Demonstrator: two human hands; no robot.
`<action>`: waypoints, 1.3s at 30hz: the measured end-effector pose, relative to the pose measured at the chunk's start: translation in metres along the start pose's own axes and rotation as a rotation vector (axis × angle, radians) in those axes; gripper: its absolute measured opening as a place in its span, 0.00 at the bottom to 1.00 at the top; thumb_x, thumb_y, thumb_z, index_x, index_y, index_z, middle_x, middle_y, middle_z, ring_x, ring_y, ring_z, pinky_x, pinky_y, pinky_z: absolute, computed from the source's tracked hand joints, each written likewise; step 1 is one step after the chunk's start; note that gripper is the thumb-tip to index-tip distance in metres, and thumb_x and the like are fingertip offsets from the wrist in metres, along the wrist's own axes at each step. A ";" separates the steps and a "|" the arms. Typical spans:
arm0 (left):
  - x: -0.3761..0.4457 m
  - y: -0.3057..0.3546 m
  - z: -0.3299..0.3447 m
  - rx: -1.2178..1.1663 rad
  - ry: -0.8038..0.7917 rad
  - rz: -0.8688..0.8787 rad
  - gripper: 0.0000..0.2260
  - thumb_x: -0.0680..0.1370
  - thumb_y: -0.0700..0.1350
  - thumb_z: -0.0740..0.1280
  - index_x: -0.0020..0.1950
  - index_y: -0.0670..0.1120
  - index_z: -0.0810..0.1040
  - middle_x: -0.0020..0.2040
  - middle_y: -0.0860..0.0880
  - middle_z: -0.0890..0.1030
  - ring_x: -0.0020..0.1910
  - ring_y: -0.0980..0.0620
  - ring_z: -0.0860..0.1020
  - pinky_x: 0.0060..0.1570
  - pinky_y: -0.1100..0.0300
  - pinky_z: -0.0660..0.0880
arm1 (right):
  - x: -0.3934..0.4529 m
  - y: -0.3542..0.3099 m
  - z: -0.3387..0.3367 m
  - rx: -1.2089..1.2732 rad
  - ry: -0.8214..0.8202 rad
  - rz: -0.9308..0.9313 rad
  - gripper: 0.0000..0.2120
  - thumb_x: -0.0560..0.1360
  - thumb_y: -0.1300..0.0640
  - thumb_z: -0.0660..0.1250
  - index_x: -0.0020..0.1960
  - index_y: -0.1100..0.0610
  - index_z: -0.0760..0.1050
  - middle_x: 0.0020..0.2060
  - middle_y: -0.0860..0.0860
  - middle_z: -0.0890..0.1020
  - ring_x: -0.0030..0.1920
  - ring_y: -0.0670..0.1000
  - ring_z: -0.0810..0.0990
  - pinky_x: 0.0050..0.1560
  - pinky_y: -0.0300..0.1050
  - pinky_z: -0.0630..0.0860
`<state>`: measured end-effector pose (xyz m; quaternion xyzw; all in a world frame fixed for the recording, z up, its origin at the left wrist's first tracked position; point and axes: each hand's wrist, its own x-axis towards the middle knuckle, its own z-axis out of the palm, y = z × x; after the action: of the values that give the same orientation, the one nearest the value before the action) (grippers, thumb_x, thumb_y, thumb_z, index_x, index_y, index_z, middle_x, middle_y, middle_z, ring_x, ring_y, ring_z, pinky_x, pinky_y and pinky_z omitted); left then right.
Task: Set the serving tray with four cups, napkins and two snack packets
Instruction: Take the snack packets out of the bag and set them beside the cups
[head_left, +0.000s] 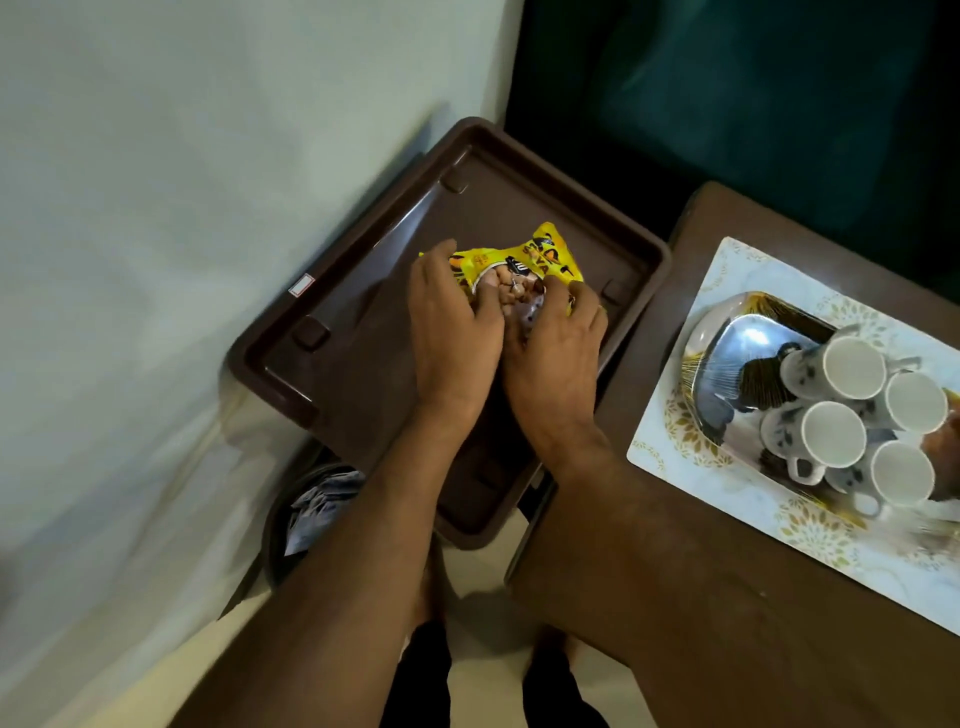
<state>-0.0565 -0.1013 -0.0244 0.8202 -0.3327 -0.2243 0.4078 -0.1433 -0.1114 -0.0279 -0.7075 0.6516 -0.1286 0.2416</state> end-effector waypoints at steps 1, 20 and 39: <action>0.006 0.003 0.004 0.013 -0.015 0.005 0.21 0.82 0.45 0.68 0.74 0.41 0.72 0.70 0.44 0.76 0.70 0.49 0.74 0.58 0.73 0.62 | 0.003 0.000 0.002 -0.001 0.011 0.008 0.23 0.81 0.48 0.64 0.71 0.60 0.68 0.69 0.61 0.70 0.68 0.62 0.69 0.70 0.58 0.70; 0.011 -0.018 -0.003 -0.105 -0.078 -0.053 0.09 0.73 0.37 0.77 0.48 0.50 0.85 0.39 0.60 0.82 0.41 0.62 0.83 0.44 0.64 0.82 | 0.100 0.002 -0.007 0.412 0.021 0.206 0.11 0.80 0.54 0.68 0.47 0.60 0.84 0.39 0.52 0.85 0.43 0.49 0.82 0.50 0.50 0.80; 0.030 -0.001 -0.011 -0.172 -0.436 -0.027 0.09 0.70 0.52 0.78 0.48 0.56 0.83 0.40 0.59 0.87 0.42 0.63 0.85 0.46 0.65 0.82 | 0.087 -0.017 -0.022 0.559 0.090 -0.013 0.05 0.81 0.59 0.68 0.47 0.59 0.81 0.38 0.46 0.81 0.41 0.44 0.80 0.44 0.42 0.79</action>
<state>-0.0293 -0.1171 -0.0220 0.7190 -0.3818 -0.4290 0.3916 -0.1292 -0.2003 -0.0120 -0.6111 0.5965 -0.3360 0.3971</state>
